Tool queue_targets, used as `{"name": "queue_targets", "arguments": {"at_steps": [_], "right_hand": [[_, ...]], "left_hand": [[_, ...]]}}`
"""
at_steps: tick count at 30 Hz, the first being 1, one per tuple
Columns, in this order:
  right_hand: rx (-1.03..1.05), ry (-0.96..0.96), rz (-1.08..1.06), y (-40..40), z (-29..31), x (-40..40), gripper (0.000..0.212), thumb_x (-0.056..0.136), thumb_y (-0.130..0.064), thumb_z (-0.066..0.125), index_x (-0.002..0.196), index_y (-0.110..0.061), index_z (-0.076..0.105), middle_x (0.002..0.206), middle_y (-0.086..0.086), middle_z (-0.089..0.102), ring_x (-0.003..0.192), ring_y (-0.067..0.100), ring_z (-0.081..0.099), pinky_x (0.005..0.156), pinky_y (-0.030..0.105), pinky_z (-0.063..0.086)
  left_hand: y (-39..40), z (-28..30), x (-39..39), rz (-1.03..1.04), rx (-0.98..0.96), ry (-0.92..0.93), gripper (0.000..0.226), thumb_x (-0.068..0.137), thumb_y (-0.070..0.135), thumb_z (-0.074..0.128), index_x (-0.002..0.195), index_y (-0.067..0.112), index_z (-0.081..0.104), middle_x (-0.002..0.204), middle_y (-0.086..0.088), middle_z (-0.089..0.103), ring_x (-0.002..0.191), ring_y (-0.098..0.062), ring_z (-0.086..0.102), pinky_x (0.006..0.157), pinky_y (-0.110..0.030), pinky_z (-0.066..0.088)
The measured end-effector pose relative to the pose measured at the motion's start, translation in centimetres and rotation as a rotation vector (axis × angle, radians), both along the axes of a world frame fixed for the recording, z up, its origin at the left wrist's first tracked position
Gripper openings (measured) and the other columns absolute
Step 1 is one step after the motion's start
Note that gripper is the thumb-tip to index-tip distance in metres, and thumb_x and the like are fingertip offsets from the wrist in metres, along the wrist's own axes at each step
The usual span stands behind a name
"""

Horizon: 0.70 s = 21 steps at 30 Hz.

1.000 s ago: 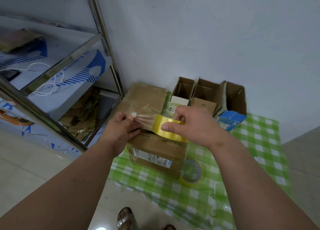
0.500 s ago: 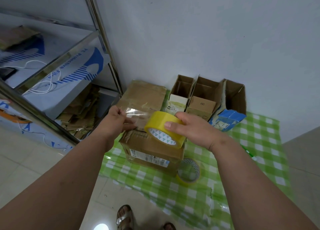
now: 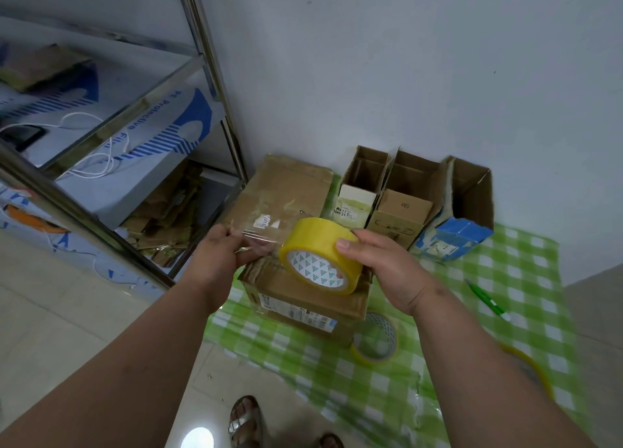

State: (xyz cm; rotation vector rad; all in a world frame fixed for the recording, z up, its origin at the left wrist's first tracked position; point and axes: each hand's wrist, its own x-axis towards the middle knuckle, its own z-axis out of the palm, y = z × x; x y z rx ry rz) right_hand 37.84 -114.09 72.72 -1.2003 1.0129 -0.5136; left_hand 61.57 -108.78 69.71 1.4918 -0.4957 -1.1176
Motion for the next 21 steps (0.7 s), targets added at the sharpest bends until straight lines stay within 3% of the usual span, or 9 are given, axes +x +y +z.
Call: {"name": "queue_targets", "arguments": {"at_steps": [3, 5, 9, 12, 15, 17, 21], "right_hand": [[-0.035, -0.054, -0.036, -0.2, -0.2, -0.4, 0.052, 0.063, -0.054, 0.076, 0.103, -0.021, 0.074, 0.103, 0.003, 0.073, 0.097, 0.021, 0.069, 0.098, 0.045, 0.051], [-0.104, -0.058, -0.046, -0.4, 0.0, -1.0, 0.028, 0.073, -0.04, 0.07, 0.083, -0.015, 0.07, 0.083, 0.005, 0.068, 0.082, 0.023, 0.065, 0.084, 0.043, 0.049], [-0.213, -0.014, -0.042, -0.5, 1.0, -1.9, 0.029, 0.075, -0.036, 0.066, 0.075, -0.007, 0.061, 0.068, 0.008, 0.055, 0.067, 0.022, 0.055, 0.069, 0.034, 0.04], [-0.306, 0.069, -0.043, -0.5, 1.5, -2.2, 0.042, 0.074, -0.041, 0.072, 0.076, 0.0, 0.063, 0.067, 0.011, 0.06, 0.063, 0.023, 0.058, 0.064, 0.035, 0.044], [-0.381, 0.154, -0.062, -0.4, 1.7, -1.9, 0.037, 0.082, -0.038, 0.076, 0.081, -0.001, 0.068, 0.072, 0.016, 0.068, 0.061, 0.025, 0.064, 0.061, 0.039, 0.05], [-0.456, 0.239, -0.068, -0.3, 1.7, -1.3, 0.035, 0.081, -0.04, 0.075, 0.081, -0.005, 0.07, 0.077, 0.014, 0.069, 0.065, 0.027, 0.067, 0.06, 0.04, 0.053], [-0.514, 0.331, -0.104, 0.0, 1.5, -0.4, 0.025, 0.077, -0.048, 0.078, 0.075, -0.024, 0.071, 0.076, 0.003, 0.07, 0.069, 0.018, 0.068, 0.061, 0.033, 0.053]], "left_hand": [[0.1, 0.2, 0.6, -0.001, -0.004, 0.104, 0.014, 0.096, -0.007, 0.041, 0.099, -0.003, 0.054, 0.096, -0.024, 0.068, 0.086, -0.032, 0.072, 0.081, -0.039, 0.06], [0.1, 0.6, 1.0, 0.019, 0.017, 0.194, 0.018, 0.094, -0.01, 0.036, 0.094, 0.0, 0.05, 0.088, -0.024, 0.071, 0.088, -0.036, 0.073, 0.083, -0.04, 0.06], [0.0, 0.9, 1.2, 0.029, 0.042, 0.236, 0.017, 0.096, -0.007, 0.032, 0.088, 0.0, 0.046, 0.086, -0.028, 0.07, 0.081, -0.037, 0.073, 0.078, -0.039, 0.061], [0.1, 1.0, 0.9, 0.037, 0.046, 0.246, 0.032, 0.097, -0.004, 0.032, 0.071, -0.003, 0.051, 0.086, -0.03, 0.068, 0.077, -0.037, 0.071, 0.083, -0.042, 0.059], [0.2, 0.8, 0.9, 0.059, 0.058, 0.301, 0.051, 0.096, -0.001, 0.032, 0.054, -0.003, 0.06, 0.078, -0.027, 0.07, 0.077, -0.035, 0.071, 0.086, -0.041, 0.055], [0.2, 0.5, 1.2, 0.079, 0.081, 0.321, 0.039, 0.097, -0.001, 0.032, 0.068, -0.007, 0.057, 0.076, -0.026, 0.07, 0.076, -0.034, 0.073, 0.082, -0.039, 0.056], [0.4, -0.6, 2.3, 0.066, 0.161, 0.188, 0.018, 0.1, 0.0, 0.039, 0.085, 0.005, 0.048, 0.072, -0.014, 0.064, 0.068, -0.025, 0.073, 0.063, -0.038, 0.058]]}}
